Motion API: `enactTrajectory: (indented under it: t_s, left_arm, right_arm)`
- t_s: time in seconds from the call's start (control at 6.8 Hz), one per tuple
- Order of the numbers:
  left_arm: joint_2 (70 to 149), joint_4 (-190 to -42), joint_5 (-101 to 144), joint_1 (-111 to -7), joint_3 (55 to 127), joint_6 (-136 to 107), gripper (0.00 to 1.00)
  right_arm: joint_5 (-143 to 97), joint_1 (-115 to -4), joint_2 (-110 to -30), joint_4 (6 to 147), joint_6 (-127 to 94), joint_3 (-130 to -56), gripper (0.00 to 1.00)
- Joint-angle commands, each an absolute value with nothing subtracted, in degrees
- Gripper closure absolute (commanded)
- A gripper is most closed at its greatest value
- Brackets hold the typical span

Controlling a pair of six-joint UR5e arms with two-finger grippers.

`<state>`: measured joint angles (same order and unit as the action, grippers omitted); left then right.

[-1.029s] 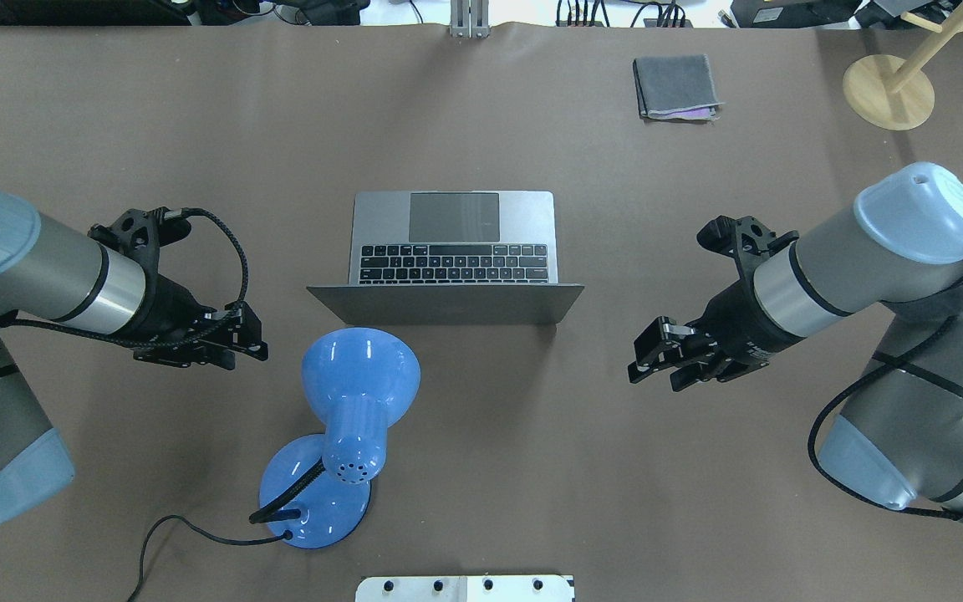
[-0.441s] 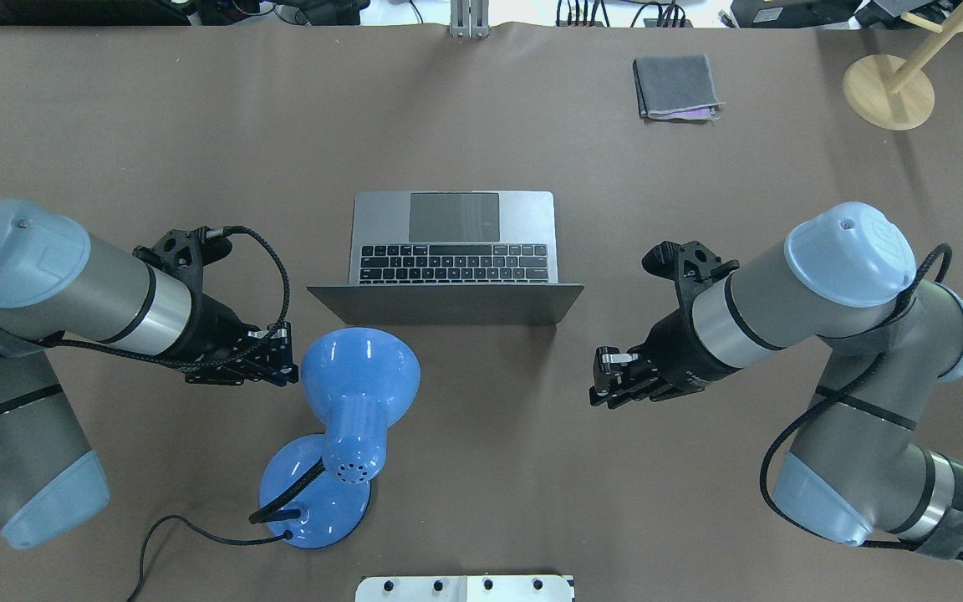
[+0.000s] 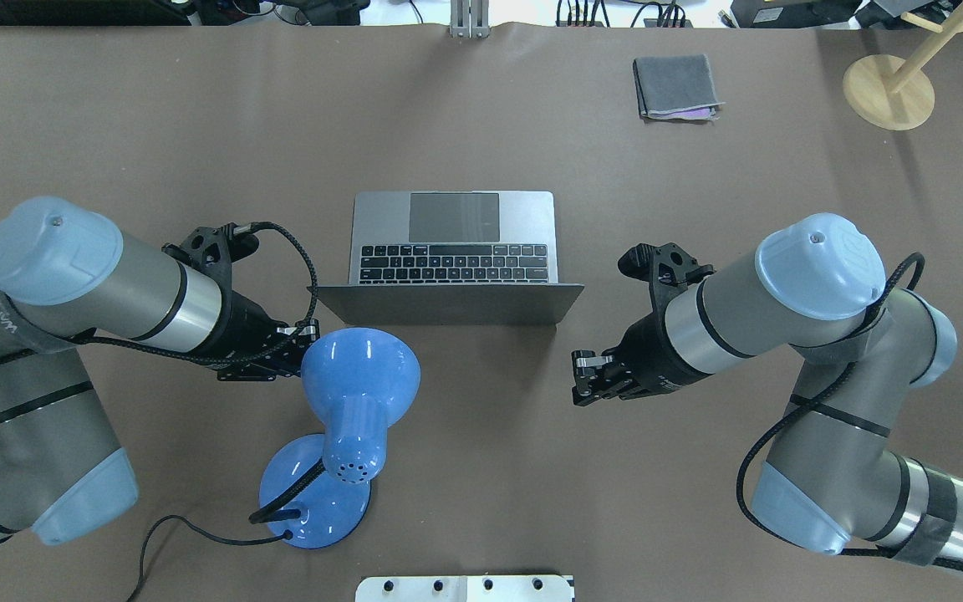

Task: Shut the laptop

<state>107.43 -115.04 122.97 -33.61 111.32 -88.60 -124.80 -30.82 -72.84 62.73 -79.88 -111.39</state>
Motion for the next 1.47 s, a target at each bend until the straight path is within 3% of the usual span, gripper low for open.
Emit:
enactTrajectory:
  t_s: [0.0,1.32]
  left_arm:
    - [110.03,-114.96,122.96,-33.57,109.96,-90.78,1.00]
    - [116.96,-115.48,123.75,-38.13,103.73,-90.44,1.00]
  right_arm:
    - [-123.06,-30.76,-71.03,62.75,-79.89,-110.66,1.00]
    - [-119.44,-36.29,-61.79,62.75,-79.19,-102.49,1.00]
